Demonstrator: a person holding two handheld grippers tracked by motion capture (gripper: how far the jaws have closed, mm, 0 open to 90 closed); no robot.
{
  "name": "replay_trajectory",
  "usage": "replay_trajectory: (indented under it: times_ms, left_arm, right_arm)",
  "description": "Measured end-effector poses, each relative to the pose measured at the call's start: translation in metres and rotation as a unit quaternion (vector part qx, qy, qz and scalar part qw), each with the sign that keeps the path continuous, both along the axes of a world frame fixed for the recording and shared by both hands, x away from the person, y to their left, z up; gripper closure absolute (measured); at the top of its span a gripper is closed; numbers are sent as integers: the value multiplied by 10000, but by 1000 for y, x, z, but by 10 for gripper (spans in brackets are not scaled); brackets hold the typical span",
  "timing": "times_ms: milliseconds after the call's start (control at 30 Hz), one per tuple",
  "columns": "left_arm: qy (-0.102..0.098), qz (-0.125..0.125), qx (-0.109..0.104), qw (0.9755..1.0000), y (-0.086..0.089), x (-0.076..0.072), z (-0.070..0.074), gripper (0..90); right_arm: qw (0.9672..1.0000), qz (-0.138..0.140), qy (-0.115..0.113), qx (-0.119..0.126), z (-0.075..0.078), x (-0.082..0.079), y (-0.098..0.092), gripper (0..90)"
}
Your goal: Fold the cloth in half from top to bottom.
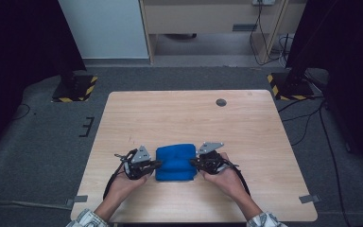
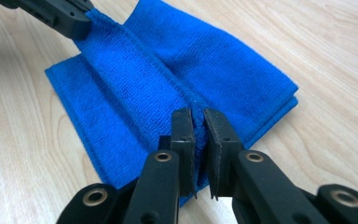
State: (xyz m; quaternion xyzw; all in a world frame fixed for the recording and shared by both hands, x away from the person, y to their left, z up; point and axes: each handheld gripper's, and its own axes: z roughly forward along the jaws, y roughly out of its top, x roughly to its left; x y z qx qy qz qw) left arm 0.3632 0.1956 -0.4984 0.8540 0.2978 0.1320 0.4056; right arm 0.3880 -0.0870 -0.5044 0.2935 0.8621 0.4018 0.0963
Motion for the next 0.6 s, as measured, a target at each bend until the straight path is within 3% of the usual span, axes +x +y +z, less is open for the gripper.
replay_trajectory:
  times_ms: [167, 433, 600]
  left_arm:
    - [62, -19, 41, 10000, 1, -2, -5, 842]
    - [65, 18, -48, 10000, 5, -5, -6, 832]
    - [55, 36, -134, 9999, 8, -10, -6, 781]
  right_arm:
    - [10000, -25, 35, 12, -3, -1, 0, 813]
    - [10000, 10, 57, 47, -4, -7, -1, 808]
    - [10000, 13, 84, 47, -7, -11, -2, 775]
